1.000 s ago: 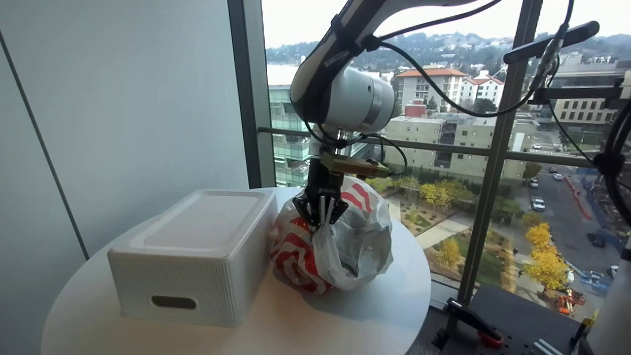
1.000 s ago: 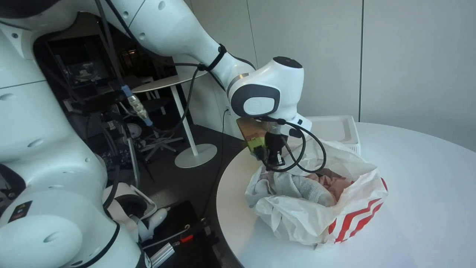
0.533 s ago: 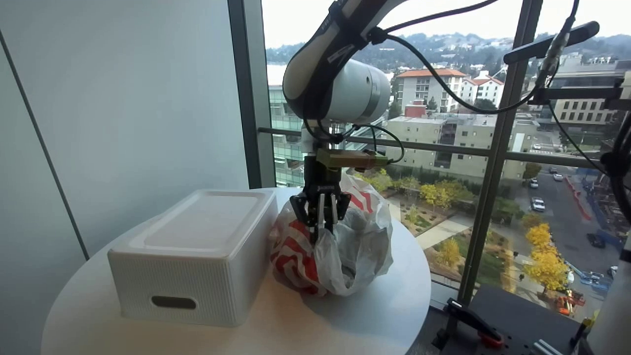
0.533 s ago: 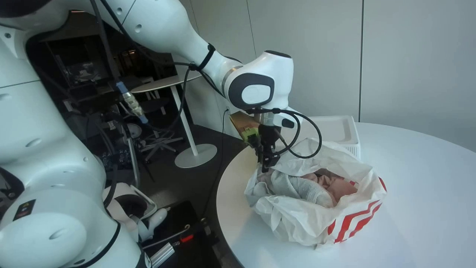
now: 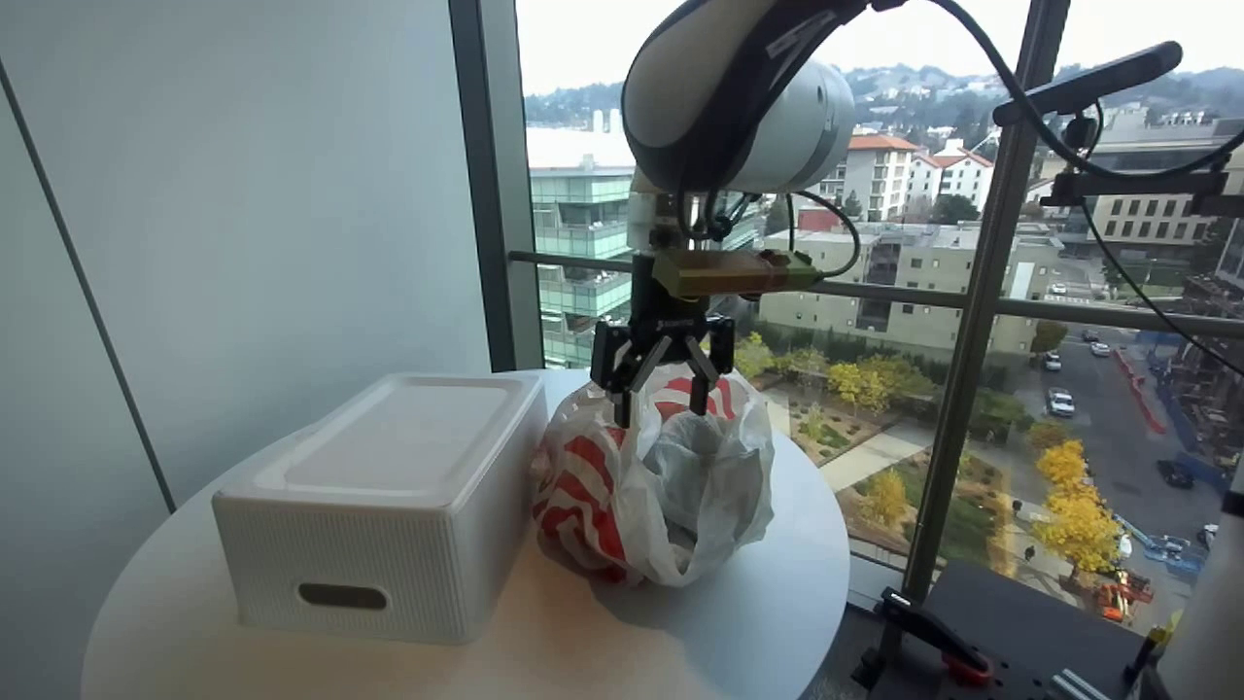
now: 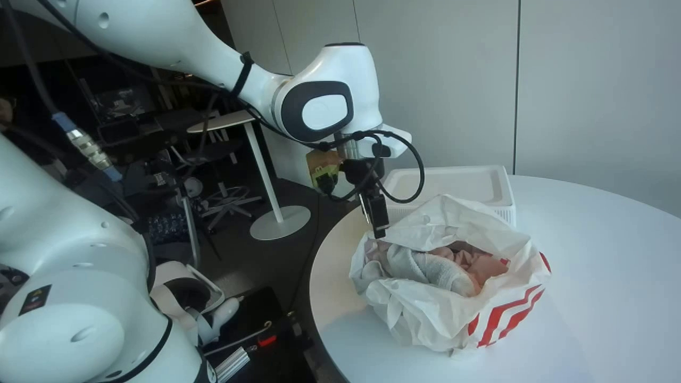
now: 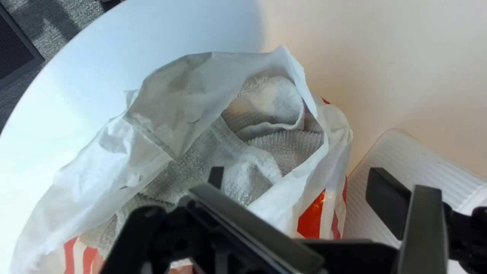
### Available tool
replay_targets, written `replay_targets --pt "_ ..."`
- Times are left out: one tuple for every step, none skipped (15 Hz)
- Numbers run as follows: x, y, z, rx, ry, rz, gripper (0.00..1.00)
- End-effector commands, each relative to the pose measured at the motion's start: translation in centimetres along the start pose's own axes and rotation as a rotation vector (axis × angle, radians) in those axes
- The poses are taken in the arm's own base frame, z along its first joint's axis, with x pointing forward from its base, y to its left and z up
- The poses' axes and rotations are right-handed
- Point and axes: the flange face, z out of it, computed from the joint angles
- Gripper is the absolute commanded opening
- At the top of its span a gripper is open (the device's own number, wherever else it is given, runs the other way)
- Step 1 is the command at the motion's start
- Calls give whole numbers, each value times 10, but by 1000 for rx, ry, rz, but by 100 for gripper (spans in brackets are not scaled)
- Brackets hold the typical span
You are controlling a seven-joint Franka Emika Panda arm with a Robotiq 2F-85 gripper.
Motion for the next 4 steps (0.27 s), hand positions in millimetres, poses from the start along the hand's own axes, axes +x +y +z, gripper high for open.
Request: replay_targets --pt "-32 14 -16 -39 135 78 100" --pt "-37 17 -18 -55 152 103 100" --pt "-41 20 -19 -72 163 115 100" --pt "-46 23 -19 -94 190 128 100"
